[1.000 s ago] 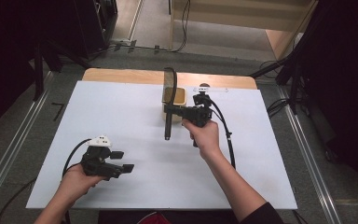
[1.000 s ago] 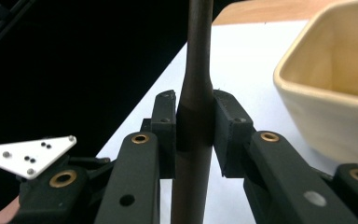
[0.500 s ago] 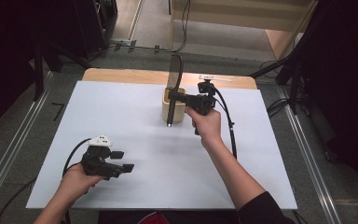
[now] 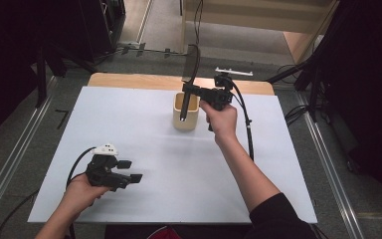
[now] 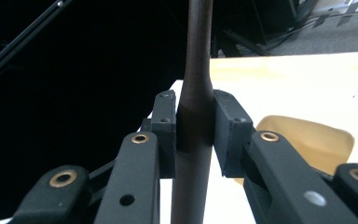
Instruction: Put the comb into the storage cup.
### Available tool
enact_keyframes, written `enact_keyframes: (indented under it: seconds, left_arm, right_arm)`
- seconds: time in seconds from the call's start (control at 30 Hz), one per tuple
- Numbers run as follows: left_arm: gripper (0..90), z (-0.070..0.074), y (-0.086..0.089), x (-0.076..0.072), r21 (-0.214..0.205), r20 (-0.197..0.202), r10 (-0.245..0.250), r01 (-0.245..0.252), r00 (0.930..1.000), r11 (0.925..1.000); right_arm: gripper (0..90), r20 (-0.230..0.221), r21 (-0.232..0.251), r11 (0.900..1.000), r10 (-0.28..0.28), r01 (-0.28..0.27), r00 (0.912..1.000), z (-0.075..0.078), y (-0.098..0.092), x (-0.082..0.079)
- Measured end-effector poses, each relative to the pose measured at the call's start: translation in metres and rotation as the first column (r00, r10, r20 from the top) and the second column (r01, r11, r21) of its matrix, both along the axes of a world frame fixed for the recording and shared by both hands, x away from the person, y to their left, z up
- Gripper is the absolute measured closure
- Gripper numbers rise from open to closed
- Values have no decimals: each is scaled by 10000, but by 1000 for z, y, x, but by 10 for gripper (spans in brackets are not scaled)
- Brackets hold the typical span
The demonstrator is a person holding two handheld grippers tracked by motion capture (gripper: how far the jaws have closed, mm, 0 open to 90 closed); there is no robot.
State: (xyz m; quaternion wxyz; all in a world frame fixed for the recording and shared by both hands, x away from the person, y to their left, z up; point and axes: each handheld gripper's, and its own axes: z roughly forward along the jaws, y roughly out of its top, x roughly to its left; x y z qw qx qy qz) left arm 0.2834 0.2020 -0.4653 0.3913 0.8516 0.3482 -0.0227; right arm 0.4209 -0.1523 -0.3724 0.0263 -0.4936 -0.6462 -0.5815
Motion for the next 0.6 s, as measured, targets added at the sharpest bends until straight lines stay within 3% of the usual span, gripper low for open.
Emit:
enact_keyframes:
  seconds: [0.6]
  left_arm:
    - [289, -1, 1, 1, 146, -36, 3, -3, 10000, 9999]
  right_arm:
    - [702, 412, -347, 9950, -920, 935, 9949, 8, -6, 22]
